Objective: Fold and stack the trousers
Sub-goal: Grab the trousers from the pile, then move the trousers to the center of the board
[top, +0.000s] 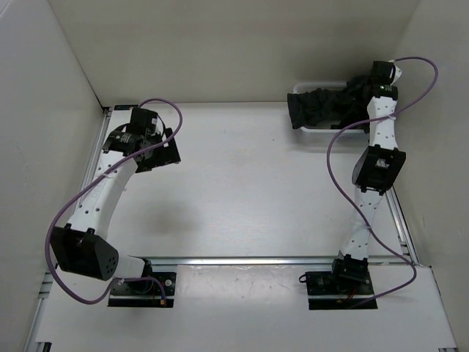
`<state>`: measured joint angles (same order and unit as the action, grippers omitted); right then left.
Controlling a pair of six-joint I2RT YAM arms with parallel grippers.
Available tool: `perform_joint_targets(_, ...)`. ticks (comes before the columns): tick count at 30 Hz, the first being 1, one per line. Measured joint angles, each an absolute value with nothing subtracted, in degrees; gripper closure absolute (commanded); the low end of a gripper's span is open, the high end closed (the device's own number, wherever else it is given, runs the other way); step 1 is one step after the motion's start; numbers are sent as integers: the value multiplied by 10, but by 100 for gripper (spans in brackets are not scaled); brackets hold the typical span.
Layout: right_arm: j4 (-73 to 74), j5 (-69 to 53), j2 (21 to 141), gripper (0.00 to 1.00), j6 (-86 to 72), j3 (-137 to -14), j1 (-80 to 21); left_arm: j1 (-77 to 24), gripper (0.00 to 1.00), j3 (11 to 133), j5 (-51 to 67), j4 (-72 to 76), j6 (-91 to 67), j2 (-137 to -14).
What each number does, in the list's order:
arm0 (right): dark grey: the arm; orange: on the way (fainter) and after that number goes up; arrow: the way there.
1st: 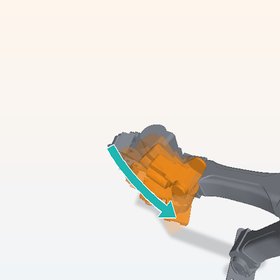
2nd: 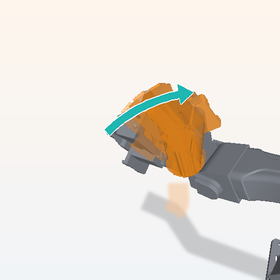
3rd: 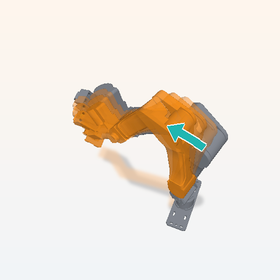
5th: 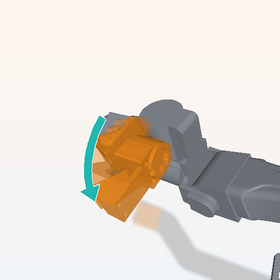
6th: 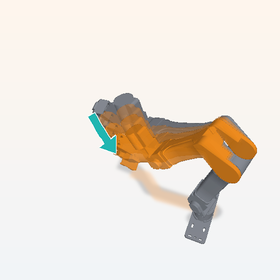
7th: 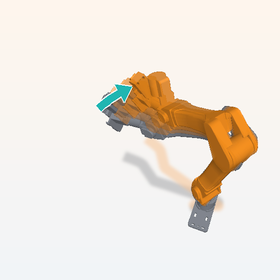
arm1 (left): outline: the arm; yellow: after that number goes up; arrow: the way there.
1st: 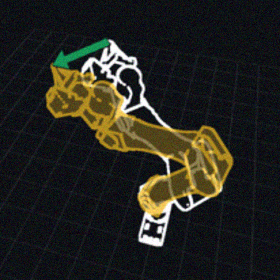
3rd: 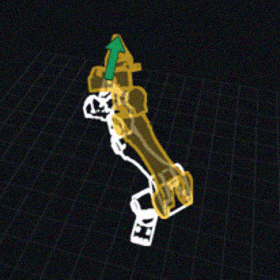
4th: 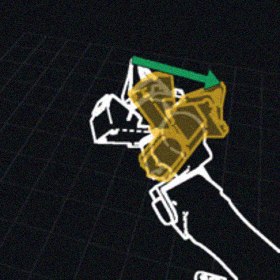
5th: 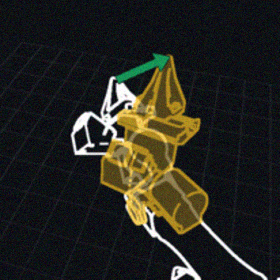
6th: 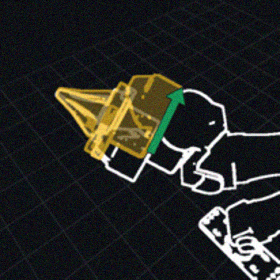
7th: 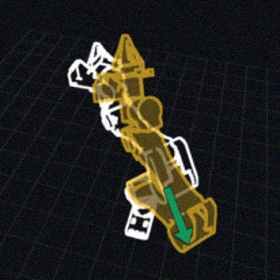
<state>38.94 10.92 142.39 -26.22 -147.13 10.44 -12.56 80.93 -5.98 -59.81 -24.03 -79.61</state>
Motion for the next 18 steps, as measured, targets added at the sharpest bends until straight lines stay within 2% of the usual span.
perform_joint_targets(5,399,-1,1350,99,-273,-1471,102,-126,0,809,-58,-605,-246,-753)
perform_joint_targets(10,394,-145,1178,99,-273,-1468,56,-126,0,809,-33,-615,-258,-701)
perform_joint_targets(15,378,-199,959,99,-225,-1390,-126,-125,0,816,-38,-633,-273,-648)
perform_joint_targets(18,362,-207,843,99,-203,-1259,-240,-120,0,853,-44,-659,-281,-644)
